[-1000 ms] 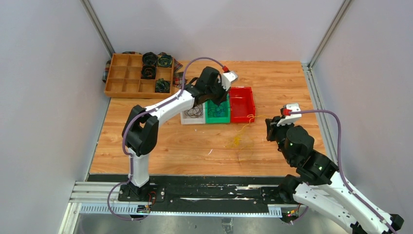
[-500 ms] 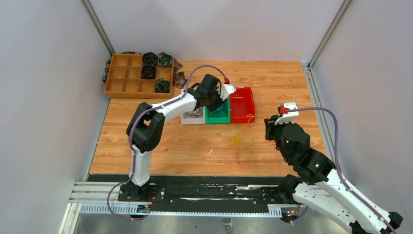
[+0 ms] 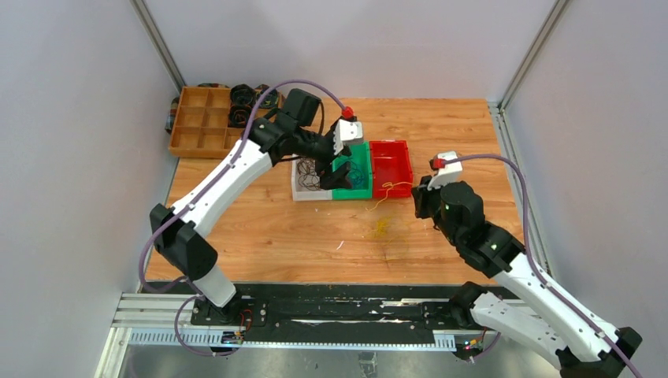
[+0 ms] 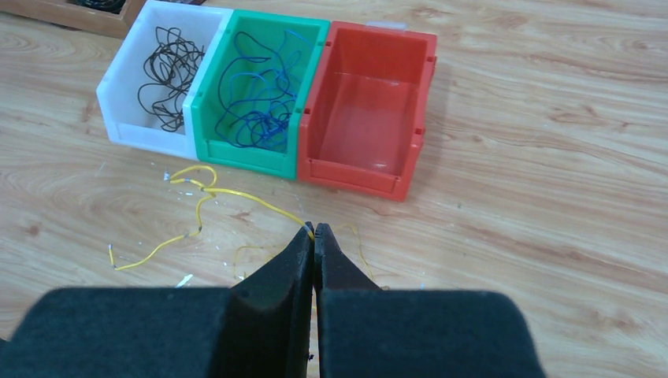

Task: Untangle the cables
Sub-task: Place the cable in the bin, then pick up the cable at the center of the board.

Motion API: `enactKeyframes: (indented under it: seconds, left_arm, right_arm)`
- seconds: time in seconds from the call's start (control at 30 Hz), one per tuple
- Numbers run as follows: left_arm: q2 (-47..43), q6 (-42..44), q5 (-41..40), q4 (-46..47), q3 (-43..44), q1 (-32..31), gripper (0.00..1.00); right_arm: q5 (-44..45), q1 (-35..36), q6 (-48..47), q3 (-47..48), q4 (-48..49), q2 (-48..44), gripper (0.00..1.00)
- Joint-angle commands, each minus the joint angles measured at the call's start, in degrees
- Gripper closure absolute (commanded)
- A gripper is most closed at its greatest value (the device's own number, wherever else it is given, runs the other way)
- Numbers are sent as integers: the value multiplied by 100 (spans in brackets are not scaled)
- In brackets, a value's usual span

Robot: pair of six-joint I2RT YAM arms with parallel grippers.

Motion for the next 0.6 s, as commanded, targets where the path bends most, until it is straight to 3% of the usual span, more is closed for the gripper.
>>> enactKeyframes:
  seconds: [0.0,0.2,0.3,0.47,0.5,0.57]
  left_arm:
    - [-142,-149,1310,-456,145,-138,2]
    - [408,-329,1394,-161,528,-464,0]
    - [732,-259,1443,-92,759,-568,9]
    - [977,-189,1535,-87,798,-582,37]
    - [980,-183,1535,-87,816,-582,46]
    - [965,-206,1516,-87,816,-582,74]
  right_arm:
    - [-920,-355,124,403,269,460,99]
    - [-1906,-476,157,484,559,885,99]
    - [-2525,-538,196,579,673,1126,100]
    - [-3502,-751,299,541,1005,1279,99]
    - [-3665,-794,307,544,1028,1330,99]
    - [-3801,-849,311,558,1039,1429,99]
